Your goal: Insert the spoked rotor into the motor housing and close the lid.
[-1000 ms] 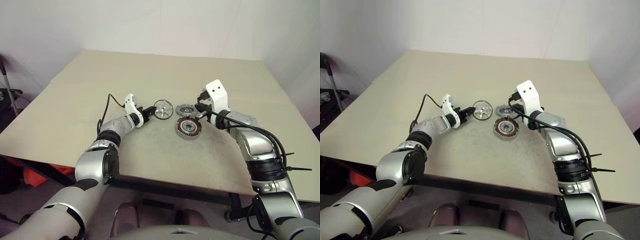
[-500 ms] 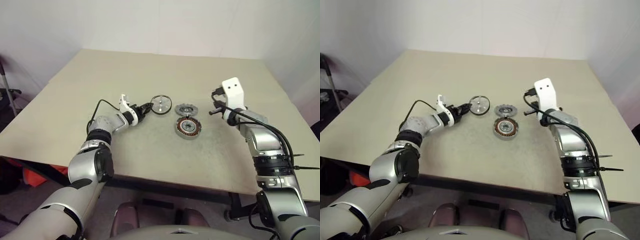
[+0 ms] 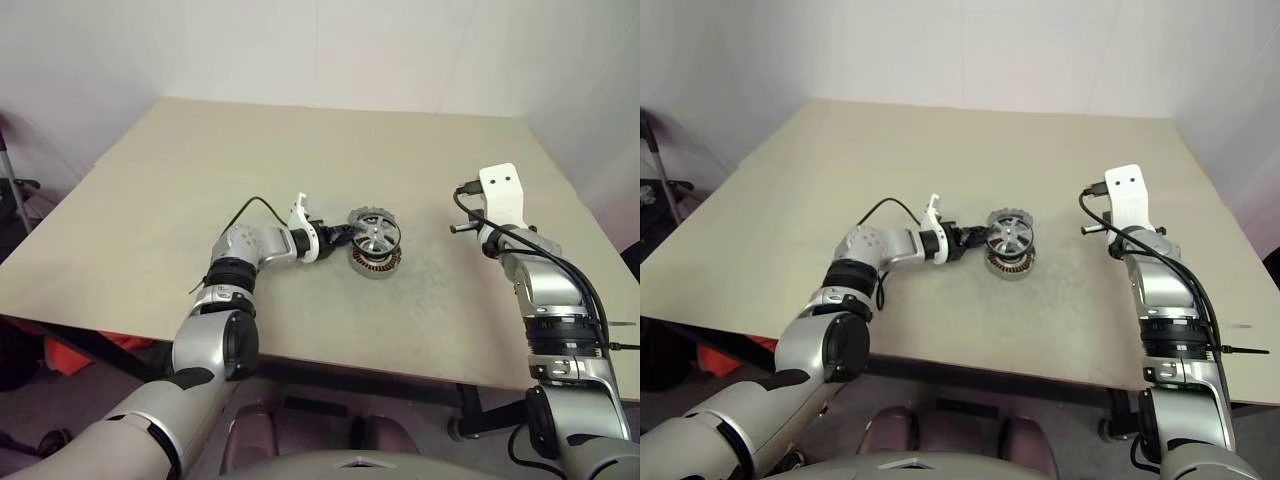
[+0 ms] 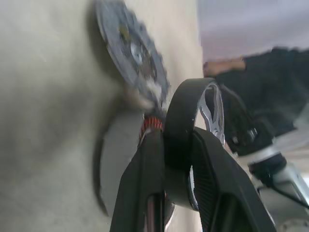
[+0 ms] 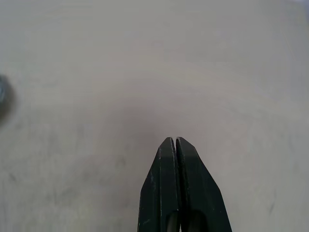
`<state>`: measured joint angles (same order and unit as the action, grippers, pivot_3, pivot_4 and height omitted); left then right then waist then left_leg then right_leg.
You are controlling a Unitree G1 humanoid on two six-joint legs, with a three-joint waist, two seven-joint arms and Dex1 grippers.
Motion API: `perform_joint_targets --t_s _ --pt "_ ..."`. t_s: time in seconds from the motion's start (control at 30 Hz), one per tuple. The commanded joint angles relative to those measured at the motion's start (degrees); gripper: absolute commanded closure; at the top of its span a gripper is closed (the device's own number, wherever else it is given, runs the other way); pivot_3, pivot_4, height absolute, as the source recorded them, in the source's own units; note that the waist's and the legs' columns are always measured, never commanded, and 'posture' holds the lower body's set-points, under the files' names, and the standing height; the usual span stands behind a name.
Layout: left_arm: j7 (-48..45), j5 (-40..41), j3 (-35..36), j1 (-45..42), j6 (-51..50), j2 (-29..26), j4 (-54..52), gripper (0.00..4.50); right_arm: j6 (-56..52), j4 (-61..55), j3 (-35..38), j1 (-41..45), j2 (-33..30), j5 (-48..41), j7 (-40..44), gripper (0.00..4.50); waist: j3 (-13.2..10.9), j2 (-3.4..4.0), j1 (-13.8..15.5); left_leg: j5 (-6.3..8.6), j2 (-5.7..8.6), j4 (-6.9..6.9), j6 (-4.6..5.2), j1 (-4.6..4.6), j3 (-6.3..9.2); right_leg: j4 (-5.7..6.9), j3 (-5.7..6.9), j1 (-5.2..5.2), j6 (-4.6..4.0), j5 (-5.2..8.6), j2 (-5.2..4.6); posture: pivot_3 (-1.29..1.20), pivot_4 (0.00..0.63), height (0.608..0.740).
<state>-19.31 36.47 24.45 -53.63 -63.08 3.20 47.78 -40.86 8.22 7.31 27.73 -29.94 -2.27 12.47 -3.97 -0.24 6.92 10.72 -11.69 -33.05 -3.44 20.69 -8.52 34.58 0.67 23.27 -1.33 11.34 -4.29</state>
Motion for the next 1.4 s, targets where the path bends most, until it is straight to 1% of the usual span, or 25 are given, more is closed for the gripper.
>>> perform_joint_targets --t_s 0.03,0.83,1.2,1.27,1.37,1.4 --pt "0.32 0.53 -0.92 -0.85 -1.16 0.13 -2.61 4.05 -0.05 -4.07 1.37 0.16 -0.18 0.13 -0.76 4.50 0.00 0.00 0.06 -0.01 0.00 0.00 0.02 -0.01 0.00 0.00 0.00 0.00 0.00 0.00 0.00 0.00 0.000 0.740" --pt "2.20 -1.64 -3.73 0.39 -0.25 0.03 -1.97 4.05 -0.12 -4.29 1.50 0.23 0.52 0.17 -0.96 4.50 0.01 0.02 0.11 -0.02 0.00 -0.01 0.06 -0.03 0.00 0.01 0.01 -0.03 0.00 0.00 -0.01 0.00 0.000 0.740" --pt "0.02 -1.19 -4.49 -0.32 1.17 0.06 -3.81 4.05 0.22 -4.29 1.25 0.20 0.65 0.26 -0.83 4.50 0.01 0.02 0.15 -0.03 0.01 -0.03 0.07 -0.03 0.00 0.03 0.00 -0.04 0.00 0.00 -0.02 0.00 0.000 0.740" --pt "0.17 -1.27 -4.56 -0.36 1.54 0.22 -3.81 3.33 0.36 -4.28 1.25 0.26 0.69 0.27 -0.87 4.50 0.01 0.02 0.16 -0.03 0.01 -0.03 0.07 -0.03 0.00 0.03 0.00 -0.04 0.00 0.00 -0.02 0.00 0.000 0.740" --pt "1.34 -1.25 -4.16 -0.56 1.23 0.29 -3.41 2.36 0.43 -4.36 1.18 0.32 0.75 0.29 -0.88 4.50 0.01 0.02 0.15 -0.03 0.01 -0.03 0.07 -0.03 0.00 0.03 0.00 -0.04 0.00 0.00 -0.02 0.00 0.000 0.740" --pt "1.44 -1.26 -4.08 -0.59 1.28 0.25 -3.32 2.36 0.45 -4.35 1.16 0.34 0.77 0.30 -0.88 4.50 0.01 0.03 0.13 -0.03 0.01 -0.03 0.07 -0.04 0.00 0.04 0.00 -0.04 0.00 0.00 -0.02 0.00 0.000 0.740"
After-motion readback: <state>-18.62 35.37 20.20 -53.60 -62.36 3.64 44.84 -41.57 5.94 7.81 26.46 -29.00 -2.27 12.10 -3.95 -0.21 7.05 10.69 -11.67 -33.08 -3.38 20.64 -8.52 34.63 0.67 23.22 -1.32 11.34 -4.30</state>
